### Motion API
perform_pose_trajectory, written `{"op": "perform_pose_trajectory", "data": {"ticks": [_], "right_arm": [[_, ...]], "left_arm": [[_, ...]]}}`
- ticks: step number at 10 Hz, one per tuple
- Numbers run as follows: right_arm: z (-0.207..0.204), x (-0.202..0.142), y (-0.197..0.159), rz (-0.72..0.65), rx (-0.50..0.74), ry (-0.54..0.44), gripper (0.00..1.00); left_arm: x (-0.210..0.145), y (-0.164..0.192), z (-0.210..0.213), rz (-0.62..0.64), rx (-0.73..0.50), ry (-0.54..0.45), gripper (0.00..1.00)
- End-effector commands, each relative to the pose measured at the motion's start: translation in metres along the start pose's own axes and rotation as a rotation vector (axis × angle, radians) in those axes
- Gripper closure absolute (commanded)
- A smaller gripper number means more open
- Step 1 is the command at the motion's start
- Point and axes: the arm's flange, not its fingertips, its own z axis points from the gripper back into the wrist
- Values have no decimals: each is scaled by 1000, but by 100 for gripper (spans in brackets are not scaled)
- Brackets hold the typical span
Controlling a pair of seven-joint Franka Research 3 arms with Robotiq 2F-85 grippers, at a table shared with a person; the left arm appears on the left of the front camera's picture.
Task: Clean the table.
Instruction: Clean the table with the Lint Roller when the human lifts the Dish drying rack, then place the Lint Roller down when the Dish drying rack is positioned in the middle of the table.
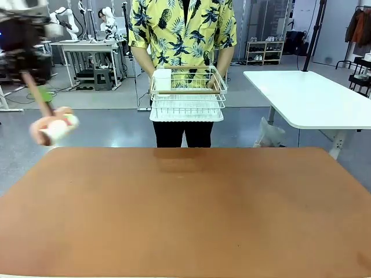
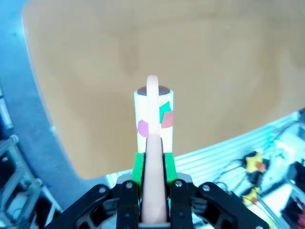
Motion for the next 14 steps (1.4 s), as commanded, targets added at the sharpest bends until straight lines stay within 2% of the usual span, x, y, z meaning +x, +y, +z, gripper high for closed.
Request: {"op": "perform_pose_trajectory", "data": {"ticks": [1,3,4,14], "right_arm": [[1,-1,2,1,15,-1,0],[1,-1,2,1,15,-1,0],[1,-1,2,1,15,-1,0],[1,-1,2,1,15,-1,0]], "left_arm": [[-22,7,-29,59,42,-62,79],[-29,7,-26,43,6,-94,79],[-34,24,-11,51,26,-43,79],[-34,24,-11,51,26,-43,79]]}}
